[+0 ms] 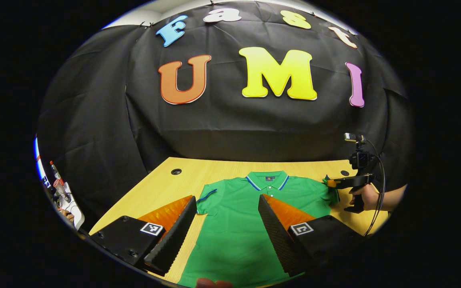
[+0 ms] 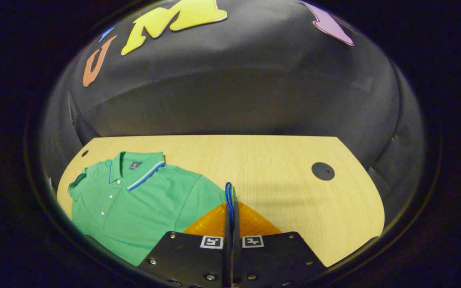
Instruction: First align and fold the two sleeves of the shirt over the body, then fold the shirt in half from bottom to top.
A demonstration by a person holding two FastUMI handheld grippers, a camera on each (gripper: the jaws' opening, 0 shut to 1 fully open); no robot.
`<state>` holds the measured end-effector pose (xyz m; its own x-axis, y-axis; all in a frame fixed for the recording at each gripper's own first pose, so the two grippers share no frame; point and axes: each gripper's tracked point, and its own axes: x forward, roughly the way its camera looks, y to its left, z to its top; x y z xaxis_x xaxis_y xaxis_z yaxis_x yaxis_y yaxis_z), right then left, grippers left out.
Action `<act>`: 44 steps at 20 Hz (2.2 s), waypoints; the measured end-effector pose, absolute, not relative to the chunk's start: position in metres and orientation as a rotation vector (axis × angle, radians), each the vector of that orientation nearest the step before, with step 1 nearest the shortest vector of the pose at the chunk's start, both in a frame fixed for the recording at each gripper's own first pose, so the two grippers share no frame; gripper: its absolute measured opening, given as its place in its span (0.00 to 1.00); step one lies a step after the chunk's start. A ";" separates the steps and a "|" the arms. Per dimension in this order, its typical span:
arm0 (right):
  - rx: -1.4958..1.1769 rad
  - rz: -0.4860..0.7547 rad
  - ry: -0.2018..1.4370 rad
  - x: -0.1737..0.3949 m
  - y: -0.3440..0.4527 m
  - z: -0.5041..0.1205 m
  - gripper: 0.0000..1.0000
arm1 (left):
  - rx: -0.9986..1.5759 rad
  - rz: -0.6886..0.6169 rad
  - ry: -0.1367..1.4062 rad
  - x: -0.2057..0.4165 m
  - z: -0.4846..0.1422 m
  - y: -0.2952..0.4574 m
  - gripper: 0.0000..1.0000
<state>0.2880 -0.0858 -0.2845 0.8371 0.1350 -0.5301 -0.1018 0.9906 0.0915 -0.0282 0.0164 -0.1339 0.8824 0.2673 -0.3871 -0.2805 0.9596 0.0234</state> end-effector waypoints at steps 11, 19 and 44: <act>0.074 0.192 0.468 0.270 -0.019 -0.207 0.03 | -0.065 0.336 0.390 -0.045 -0.136 0.054 0.99; 0.056 0.268 0.462 0.251 0.076 -0.189 0.03 | -0.076 0.396 0.367 -0.060 -0.133 0.097 0.99; -0.033 0.268 0.347 0.111 0.098 -0.089 0.75 | -0.106 0.067 0.321 0.001 -0.160 0.130 0.99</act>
<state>0.1110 0.0981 -0.0894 0.9054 0.2537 -0.3404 -0.2648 0.9642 0.0141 0.0008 0.1300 -0.1603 0.9469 0.0493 -0.3178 -0.0829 0.9922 -0.0930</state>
